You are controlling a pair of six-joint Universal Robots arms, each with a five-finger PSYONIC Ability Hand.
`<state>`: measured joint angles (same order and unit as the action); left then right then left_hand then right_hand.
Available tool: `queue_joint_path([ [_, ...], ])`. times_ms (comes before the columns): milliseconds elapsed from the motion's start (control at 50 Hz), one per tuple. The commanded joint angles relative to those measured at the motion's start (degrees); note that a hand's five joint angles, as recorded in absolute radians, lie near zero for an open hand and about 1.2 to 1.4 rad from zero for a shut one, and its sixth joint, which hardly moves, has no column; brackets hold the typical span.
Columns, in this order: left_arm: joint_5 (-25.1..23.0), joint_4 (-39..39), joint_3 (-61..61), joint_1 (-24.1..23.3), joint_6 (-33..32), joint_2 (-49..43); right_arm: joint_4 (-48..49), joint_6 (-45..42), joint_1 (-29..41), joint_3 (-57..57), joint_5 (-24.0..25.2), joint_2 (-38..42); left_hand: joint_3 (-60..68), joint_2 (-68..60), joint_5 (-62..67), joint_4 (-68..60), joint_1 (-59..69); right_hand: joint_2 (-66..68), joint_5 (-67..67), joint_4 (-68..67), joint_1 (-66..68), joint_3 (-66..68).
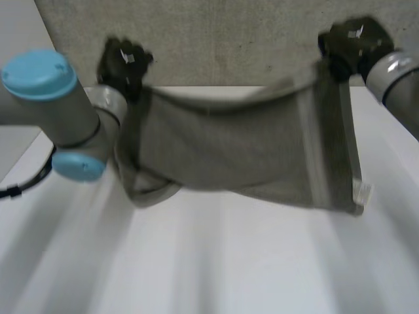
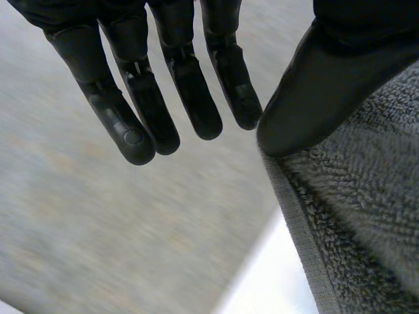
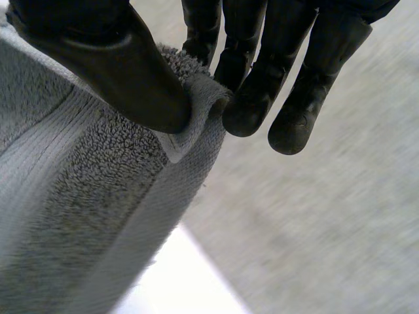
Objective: Fold the towel.
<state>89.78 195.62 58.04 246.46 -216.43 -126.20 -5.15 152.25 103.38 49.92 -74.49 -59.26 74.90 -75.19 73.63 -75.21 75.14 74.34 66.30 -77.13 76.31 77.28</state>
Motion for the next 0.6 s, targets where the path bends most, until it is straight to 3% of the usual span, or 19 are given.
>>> queue_joint_path([
  [20,1.01,13.47,-6.62,1.83,13.49,7.02,29.67,3.85,0.33,5.01,-5.93,-6.13,-7.15,7.45,-15.89,7.47,-7.39,5.66,3.70,-2.87,3.69,2.72],
  [80,1.01,14.88,-5.14,3.66,19.35,10.70,32.58,5.16,0.16,9.04,-6.99,-11.82,-4.31,4.61,-13.04,4.62,-4.55,5.66,3.70,-2.87,3.69,2.72],
  [180,-0.48,13.91,1.37,4.90,21.66,13.44,24.14,6.04,-0.46,11.34,-3.91,-12.64,-4.13,4.42,-12.86,4.44,-4.36,5.66,3.70,-2.87,3.69,2.72],
  [220,-3.10,12.60,7.93,4.99,21.49,14.22,17.40,6.48,-0.55,14.58,1.25,-13.07,-4.13,4.42,-12.86,4.44,-4.36,5.66,3.70,-2.87,3.69,2.72],
  [300,-5.93,11.01,15.35,5.08,20.96,15.11,11.92,5.96,-0.72,18.46,6.20,-13.08,-4.13,4.42,-12.86,4.44,-4.36,5.66,3.70,-2.87,3.69,2.72],
  [340,-8.12,9.17,23.48,5.95,19.30,16.68,7.02,5.61,-2.03,22.22,9.52,-13.16,-4.46,4.76,-13.19,4.77,-4.70,5.66,3.70,-2.87,3.69,2.72],
  [400,-10.14,7.33,31.48,6.31,15.71,19.05,3.24,3.86,-4.76,27.05,10.67,-13.25,-5.30,5.60,-14.03,5.61,-5.54,5.66,3.70,-2.87,3.69,2.72],
  [600,-13.31,7.23,49.19,4.38,4.44,20.73,1.64,-8.28,-9.87,40.43,10.50,-10.88,-9.51,9.81,-18.24,9.82,-9.75,5.66,3.70,-2.87,3.69,2.72],
])
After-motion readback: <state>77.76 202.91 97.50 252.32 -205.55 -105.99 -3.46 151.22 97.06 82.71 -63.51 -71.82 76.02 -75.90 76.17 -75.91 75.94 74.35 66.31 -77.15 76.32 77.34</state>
